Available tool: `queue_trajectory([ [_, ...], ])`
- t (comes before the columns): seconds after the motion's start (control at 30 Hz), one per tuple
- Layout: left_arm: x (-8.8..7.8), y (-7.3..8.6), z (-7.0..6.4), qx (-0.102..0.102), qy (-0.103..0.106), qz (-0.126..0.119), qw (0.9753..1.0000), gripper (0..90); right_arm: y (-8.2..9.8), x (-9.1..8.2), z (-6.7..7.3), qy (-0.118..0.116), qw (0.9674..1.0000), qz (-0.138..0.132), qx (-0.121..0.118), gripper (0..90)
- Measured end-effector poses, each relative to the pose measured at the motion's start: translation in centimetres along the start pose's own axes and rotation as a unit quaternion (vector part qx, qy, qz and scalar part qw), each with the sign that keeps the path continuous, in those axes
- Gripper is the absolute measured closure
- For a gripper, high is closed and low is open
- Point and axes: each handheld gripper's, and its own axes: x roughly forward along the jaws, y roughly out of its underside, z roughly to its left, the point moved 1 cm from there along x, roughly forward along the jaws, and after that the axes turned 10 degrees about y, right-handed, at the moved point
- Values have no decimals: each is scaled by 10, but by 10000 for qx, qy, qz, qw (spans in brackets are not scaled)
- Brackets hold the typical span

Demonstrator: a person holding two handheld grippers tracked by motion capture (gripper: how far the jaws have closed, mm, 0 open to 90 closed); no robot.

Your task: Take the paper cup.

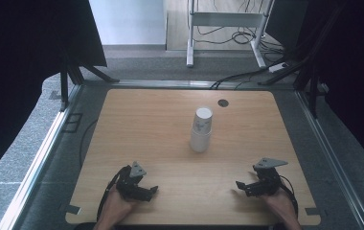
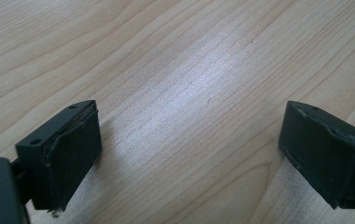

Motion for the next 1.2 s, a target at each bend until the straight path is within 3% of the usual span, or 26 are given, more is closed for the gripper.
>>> queue_trajectory([
  [0.1, -2, 0, -4, 224, -24, 93, 9997, 7, 0, 0, 1, 38, 10000, -12, -55, 1],
  [0.2, -6, -3, -6, 288, -17, -56, 9996, 13, 0, -1, 1, 57, 9999, -10, -83, 3],
  [0.3, -8, -4, -5, 247, 141, -232, 9993, 19, 0, -1, 0, 66, 9999, -8, -100, 6],
  [0.5, -6, -2, -2, 164, 346, -245, 9990, 0, 1, -1, 0, 68, 9999, 26, -96, 6],
  [0.83, -6, -4, -5, 146, 501, -262, 9983, 0, 0, -1, 1, 8, 9997, 135, -199, 0],
  [1.1, -11, -8, 0, -2, 676, -709, 9952, 0, -5, -1, 2, 11, 9995, 156, -290, 0],
  [1.2, -11, -9, -1, 34, 657, -680, 9955, 0, -9, -2, 3, 10, 9995, 107, -299, 0],
])
